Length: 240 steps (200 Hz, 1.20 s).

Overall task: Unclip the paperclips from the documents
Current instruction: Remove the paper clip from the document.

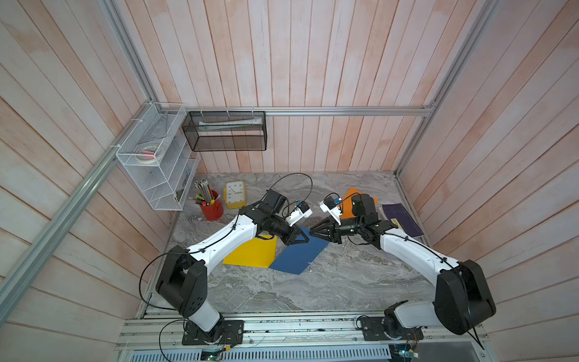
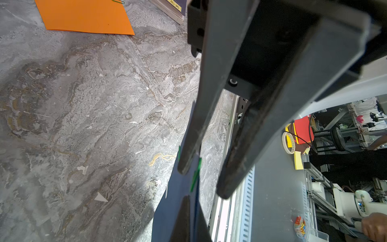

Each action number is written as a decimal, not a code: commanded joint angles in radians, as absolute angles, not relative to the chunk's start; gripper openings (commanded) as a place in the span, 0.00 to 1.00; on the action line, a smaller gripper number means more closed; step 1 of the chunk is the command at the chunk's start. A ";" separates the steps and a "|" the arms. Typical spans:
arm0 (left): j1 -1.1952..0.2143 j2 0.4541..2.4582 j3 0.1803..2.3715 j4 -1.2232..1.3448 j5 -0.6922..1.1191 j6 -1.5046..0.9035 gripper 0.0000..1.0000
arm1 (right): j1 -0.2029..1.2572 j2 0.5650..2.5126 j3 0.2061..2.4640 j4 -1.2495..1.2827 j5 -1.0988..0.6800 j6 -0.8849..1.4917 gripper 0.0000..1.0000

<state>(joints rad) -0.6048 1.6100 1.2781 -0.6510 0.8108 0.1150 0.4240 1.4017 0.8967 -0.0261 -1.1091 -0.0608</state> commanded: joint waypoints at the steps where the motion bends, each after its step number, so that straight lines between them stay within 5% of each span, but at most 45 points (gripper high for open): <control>1: -0.612 1.624 1.288 -0.661 0.815 0.144 0.00 | 0.428 1.416 0.891 -0.032 -1.147 -0.075 0.21; 240: -0.611 1.625 1.288 -0.673 0.769 0.158 0.00 | 0.411 1.419 0.891 -0.034 -1.197 -0.062 0.00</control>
<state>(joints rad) -0.6102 1.6146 1.2781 -0.6621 0.7959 0.1390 0.4191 1.4158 0.8963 -0.0334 -1.1503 -0.0715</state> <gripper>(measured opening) 0.050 0.048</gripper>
